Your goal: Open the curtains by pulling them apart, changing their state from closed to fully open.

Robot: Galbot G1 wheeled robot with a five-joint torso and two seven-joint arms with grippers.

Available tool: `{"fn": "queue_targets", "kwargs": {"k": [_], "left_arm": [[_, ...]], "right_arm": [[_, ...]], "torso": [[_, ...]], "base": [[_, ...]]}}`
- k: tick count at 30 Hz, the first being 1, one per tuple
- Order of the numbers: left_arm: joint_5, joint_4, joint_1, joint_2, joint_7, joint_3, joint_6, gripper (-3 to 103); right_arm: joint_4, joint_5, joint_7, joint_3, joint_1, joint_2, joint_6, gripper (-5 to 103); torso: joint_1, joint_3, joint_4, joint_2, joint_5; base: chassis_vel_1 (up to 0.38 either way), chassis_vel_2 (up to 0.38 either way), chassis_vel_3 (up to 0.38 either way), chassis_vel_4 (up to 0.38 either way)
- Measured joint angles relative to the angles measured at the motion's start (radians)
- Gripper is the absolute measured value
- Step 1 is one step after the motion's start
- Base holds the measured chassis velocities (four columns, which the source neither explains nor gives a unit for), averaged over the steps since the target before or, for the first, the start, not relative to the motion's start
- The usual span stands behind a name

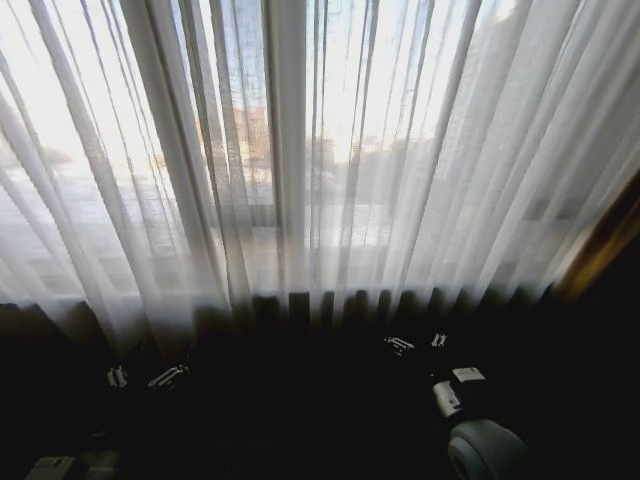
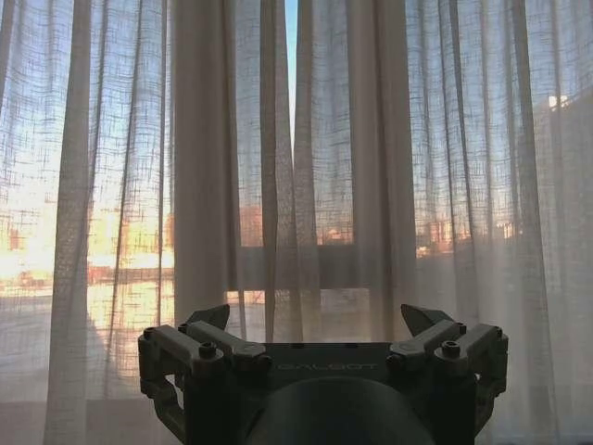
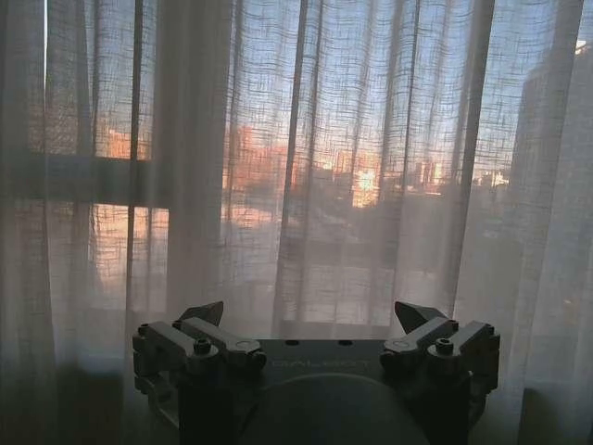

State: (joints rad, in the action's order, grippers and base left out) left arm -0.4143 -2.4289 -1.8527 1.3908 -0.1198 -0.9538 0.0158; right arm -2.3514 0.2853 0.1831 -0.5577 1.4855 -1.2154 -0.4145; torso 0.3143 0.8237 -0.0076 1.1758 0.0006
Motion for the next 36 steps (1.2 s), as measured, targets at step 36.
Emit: {"fn": "queue_targets", "kwargs": {"k": [36], "left_arm": [[0.006, -0.008, -0.001, 0.006, -0.001, 0.007, -0.001, 100]], "right_arm": [[-0.001, -0.01, -0.004, 0.028, -0.004, 0.001, 0.025, 100]], "torso": [[0.0, 0.0, -0.0001, 0.0, -0.0005]], "base": [[-0.056, 0.249, 0.061, -0.255]]}}
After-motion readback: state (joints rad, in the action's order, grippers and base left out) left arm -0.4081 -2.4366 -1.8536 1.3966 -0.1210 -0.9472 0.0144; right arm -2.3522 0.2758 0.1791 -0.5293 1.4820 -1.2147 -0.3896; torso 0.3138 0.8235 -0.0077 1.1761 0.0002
